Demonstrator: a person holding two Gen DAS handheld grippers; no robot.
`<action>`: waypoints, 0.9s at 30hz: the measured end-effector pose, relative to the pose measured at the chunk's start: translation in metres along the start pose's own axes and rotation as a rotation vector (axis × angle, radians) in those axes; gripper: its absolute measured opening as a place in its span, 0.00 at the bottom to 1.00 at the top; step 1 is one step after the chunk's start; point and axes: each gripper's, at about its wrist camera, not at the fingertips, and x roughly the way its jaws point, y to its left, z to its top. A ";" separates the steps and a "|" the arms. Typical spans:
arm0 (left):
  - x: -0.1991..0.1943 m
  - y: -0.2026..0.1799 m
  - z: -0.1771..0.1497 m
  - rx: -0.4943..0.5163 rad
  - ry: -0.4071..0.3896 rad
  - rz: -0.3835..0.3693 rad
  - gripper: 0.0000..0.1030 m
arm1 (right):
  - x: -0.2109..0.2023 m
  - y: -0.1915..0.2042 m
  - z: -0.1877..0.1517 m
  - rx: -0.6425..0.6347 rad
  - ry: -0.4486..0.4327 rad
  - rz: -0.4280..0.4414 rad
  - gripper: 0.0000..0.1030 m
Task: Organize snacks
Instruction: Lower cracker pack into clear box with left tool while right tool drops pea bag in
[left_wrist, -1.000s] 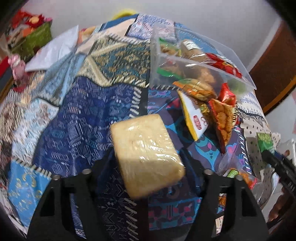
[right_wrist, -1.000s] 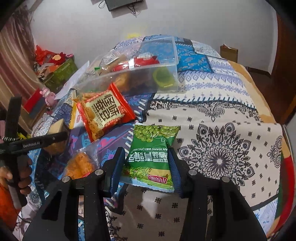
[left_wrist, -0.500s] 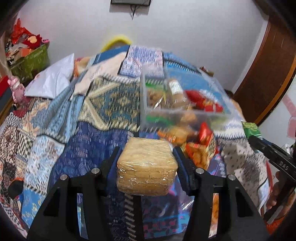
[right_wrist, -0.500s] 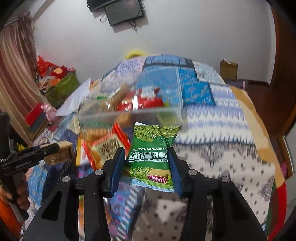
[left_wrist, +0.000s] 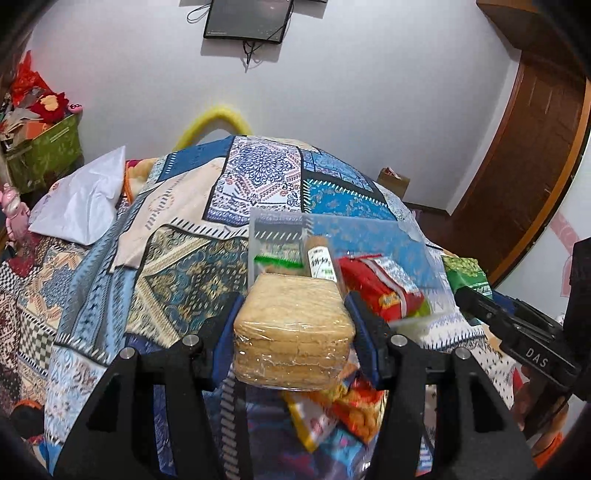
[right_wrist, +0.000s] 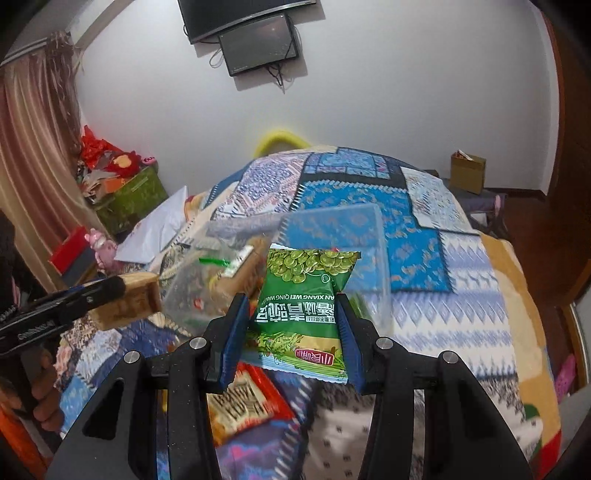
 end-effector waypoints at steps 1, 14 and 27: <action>0.005 -0.001 0.003 0.001 0.001 -0.001 0.54 | 0.003 0.001 0.003 -0.006 0.000 -0.002 0.42; 0.080 0.004 0.020 -0.031 0.049 0.021 0.54 | 0.071 0.025 0.025 -0.066 0.088 0.017 0.42; 0.085 0.001 0.002 0.032 0.094 0.046 0.54 | 0.093 0.026 0.010 -0.084 0.193 0.030 0.44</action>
